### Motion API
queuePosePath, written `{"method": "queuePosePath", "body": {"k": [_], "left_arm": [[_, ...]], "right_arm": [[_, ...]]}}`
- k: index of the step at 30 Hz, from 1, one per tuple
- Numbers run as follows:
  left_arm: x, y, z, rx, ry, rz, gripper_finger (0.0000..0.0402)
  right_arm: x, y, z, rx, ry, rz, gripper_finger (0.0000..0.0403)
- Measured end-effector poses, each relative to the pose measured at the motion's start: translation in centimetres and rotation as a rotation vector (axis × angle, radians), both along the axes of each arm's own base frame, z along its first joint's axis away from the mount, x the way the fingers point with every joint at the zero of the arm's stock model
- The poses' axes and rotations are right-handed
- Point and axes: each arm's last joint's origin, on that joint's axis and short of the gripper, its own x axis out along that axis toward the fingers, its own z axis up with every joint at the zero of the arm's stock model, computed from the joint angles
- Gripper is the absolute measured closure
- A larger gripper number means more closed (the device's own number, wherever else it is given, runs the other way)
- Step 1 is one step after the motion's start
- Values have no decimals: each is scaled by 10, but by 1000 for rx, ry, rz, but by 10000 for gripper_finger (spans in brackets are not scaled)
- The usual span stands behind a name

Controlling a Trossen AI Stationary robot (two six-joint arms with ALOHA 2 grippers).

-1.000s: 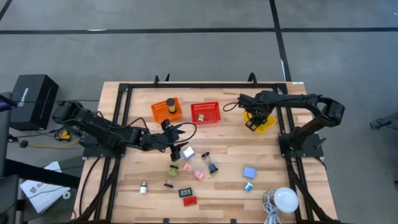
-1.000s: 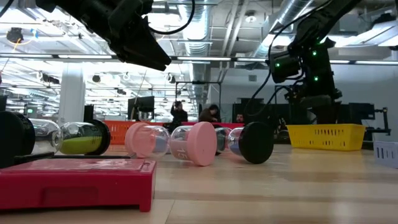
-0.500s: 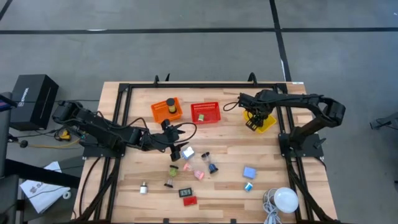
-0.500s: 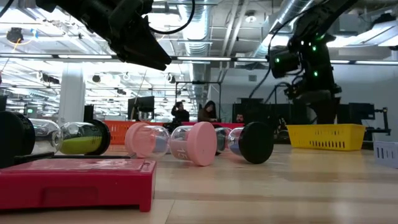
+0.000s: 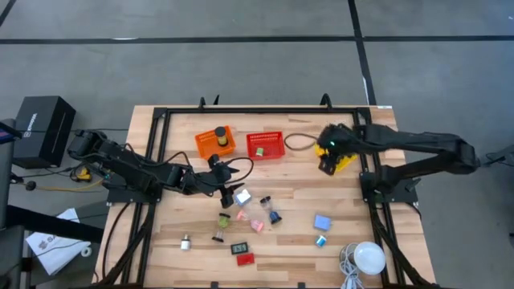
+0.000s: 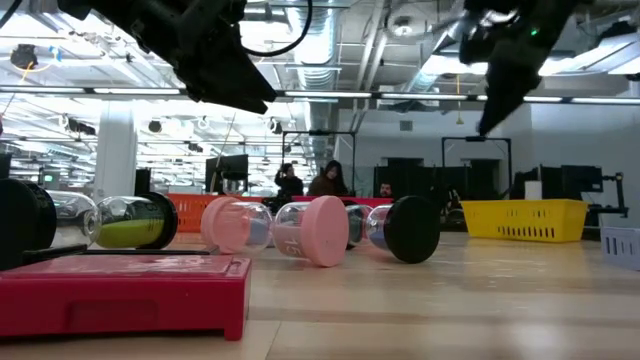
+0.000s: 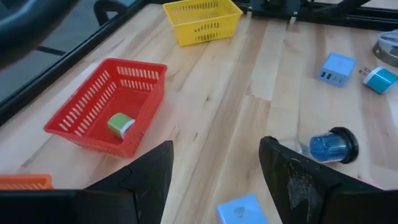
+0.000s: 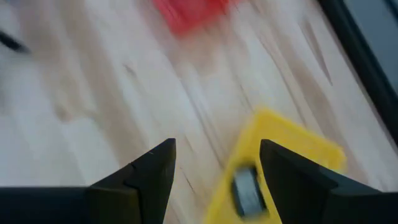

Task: Pick & Place Office items
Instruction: Put the green hourglass into the orange bin

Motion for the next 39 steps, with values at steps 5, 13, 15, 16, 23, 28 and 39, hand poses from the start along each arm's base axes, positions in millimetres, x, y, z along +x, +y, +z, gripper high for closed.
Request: {"method": "queuePosePath", "body": {"k": [5, 13, 15, 16, 23, 28, 39], "left_arm": [[0, -2, 2, -79, -20, -28, 170], [3, -12, 18, -281, -43, -201, 170], [6, -15, 25, -286, -60, -213, 170], [7, -16, 30, -288, -68, -219, 170], [8, -19, 52, -308, -15, -170, 170], [5, -19, 50, -393, 51, -90, 170], [0, -35, 7, -608, 348, 107, 170]], "right_arm": [[1, 21, -16, -27, -299, 191, 178], [15, 32, -48, 71, -633, 442, 178], [21, 31, -55, 47, -663, 466, 178], [24, 30, -58, 37, -668, 472, 178], [52, 23, -77, 4, -697, 466, 178], [69, 17, -99, -16, -690, 462, 178], [98, 2, -115, -92, -806, 443, 178]]}}
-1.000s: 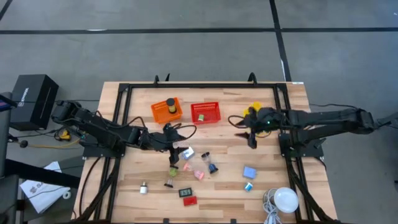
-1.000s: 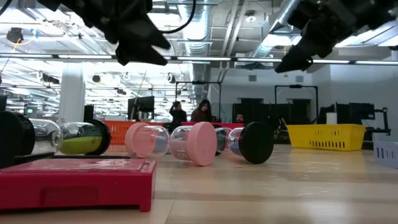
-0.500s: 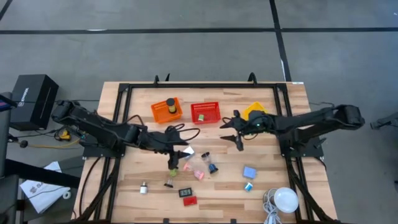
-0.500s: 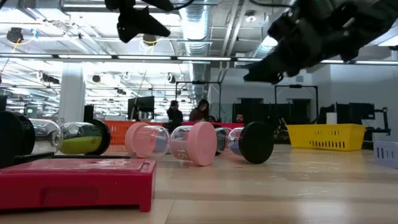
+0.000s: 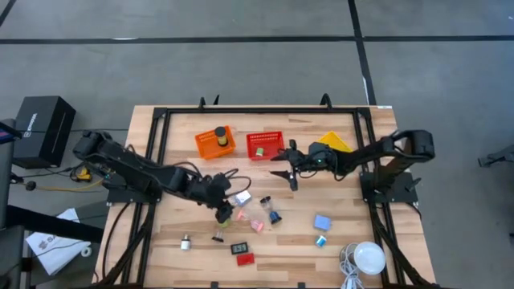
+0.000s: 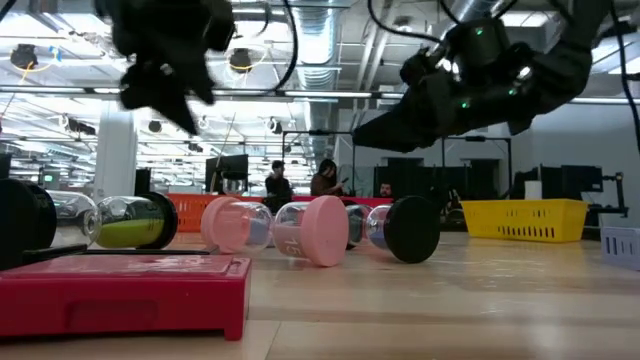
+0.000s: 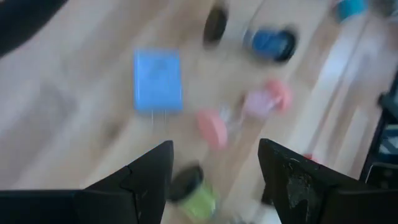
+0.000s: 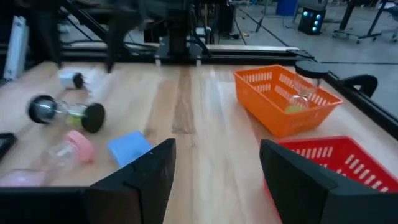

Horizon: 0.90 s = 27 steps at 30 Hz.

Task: Pick & Place Office items
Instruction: Put the green hourglass into the orange bin

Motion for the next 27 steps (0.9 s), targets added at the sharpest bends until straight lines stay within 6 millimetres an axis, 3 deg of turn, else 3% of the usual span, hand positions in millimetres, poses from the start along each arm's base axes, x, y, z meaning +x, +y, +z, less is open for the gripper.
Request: {"method": "queuePosePath", "body": {"k": [6, 12, 27], "left_arm": [[0, -21, -22, -152, 132, 36, 170], [-4, -37, -30, -243, 195, 101, 170], [4, -41, -65, -218, 329, 163, 170]], "right_arm": [[11, -7, -9, -14, 32, -14, 178], [22, -11, -8, -16, 25, -21, 178], [29, -12, -2, -48, 21, -10, 178]]}}
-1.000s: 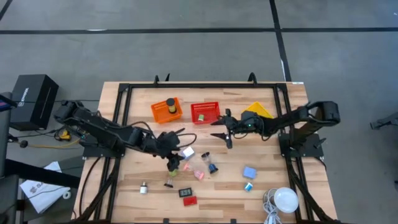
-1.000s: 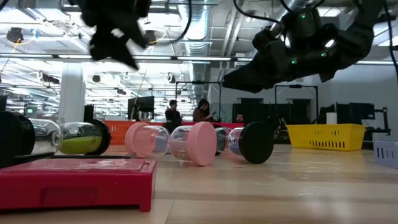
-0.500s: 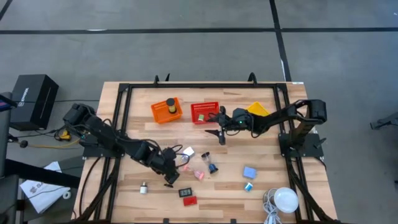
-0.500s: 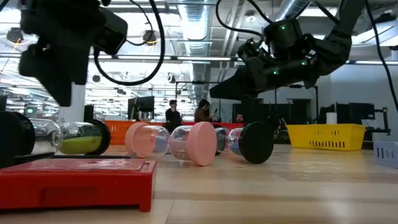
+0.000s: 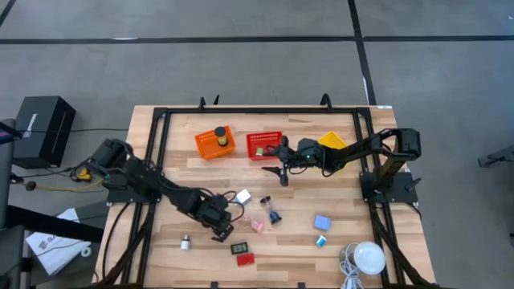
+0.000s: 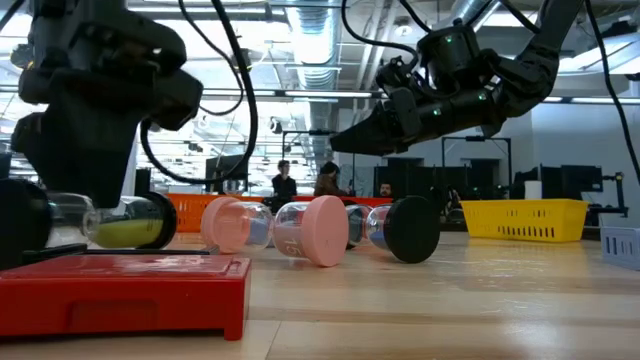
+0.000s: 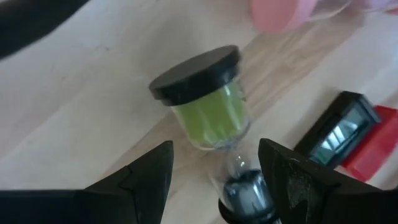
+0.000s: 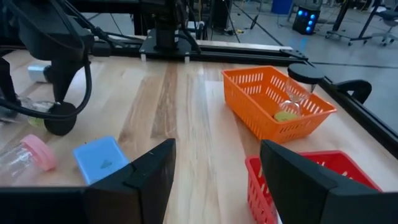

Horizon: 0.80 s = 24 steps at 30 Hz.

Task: Pick & Place Office items
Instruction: Put the green hourglass into the orange bin

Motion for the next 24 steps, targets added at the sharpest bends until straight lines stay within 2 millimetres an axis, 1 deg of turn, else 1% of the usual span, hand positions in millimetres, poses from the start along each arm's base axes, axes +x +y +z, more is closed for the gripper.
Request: {"method": "queuePosePath", "body": {"k": [4, 9, 14, 20, 24], "left_arm": [[-1, 5, -3, 0, 18, 10, 170], [-8, 13, -11, 21, 61, 23, 170], [-16, 18, -19, 64, 93, -66, 170], [-18, 21, -20, 73, 107, -71, 170], [-20, 26, -18, 90, 114, -49, 170]], "right_arm": [[0, 0, -1, 1, 11, 0, 178], [-1, 0, -3, 4, 29, 0, 178], [-1, 0, -4, 6, 40, 0, 178], [-1, 0, -4, 7, 43, 0, 178], [-1, 0, -4, 7, 43, 0, 178]]}}
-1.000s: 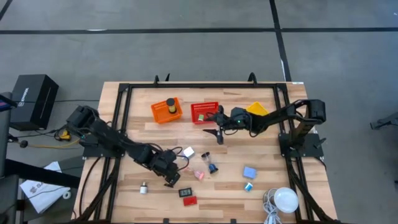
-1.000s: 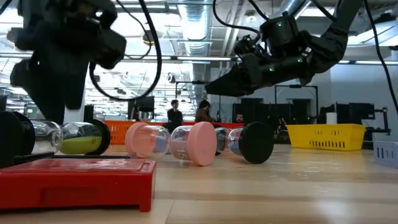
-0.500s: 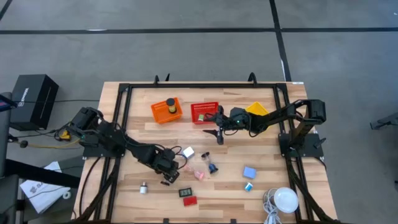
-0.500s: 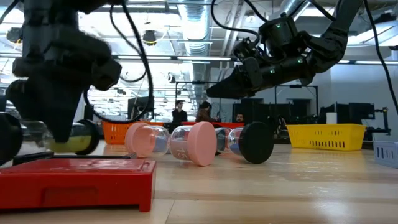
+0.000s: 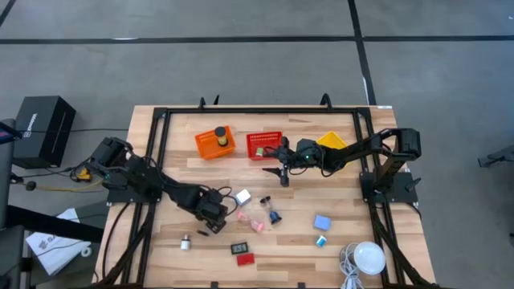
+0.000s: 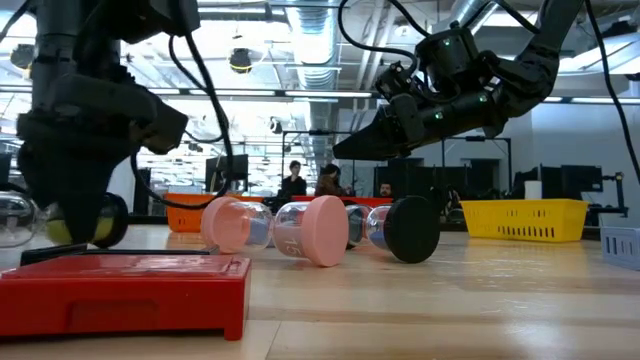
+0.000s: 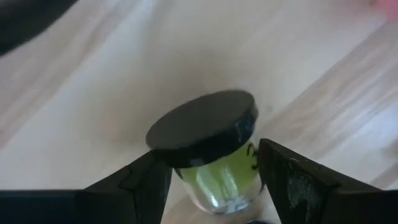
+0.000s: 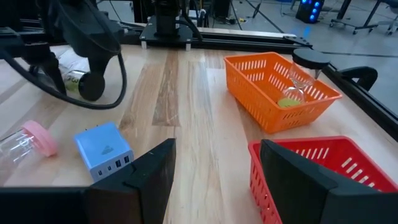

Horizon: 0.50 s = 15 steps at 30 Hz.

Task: Pick & Place Office items
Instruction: Put the green hourglass into the orange bin

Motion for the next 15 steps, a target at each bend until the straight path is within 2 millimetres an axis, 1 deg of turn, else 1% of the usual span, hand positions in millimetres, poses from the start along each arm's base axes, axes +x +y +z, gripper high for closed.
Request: {"method": "queuePosePath", "body": {"k": [9, 15], "left_arm": [[3, 13, -1, 29, -7, 50, 170], [5, 17, -1, 44, -15, 51, 170]], "right_arm": [[0, 1, -1, 1, 8, 2, 178], [0, 1, -1, 1, 8, 2, 178]]}}
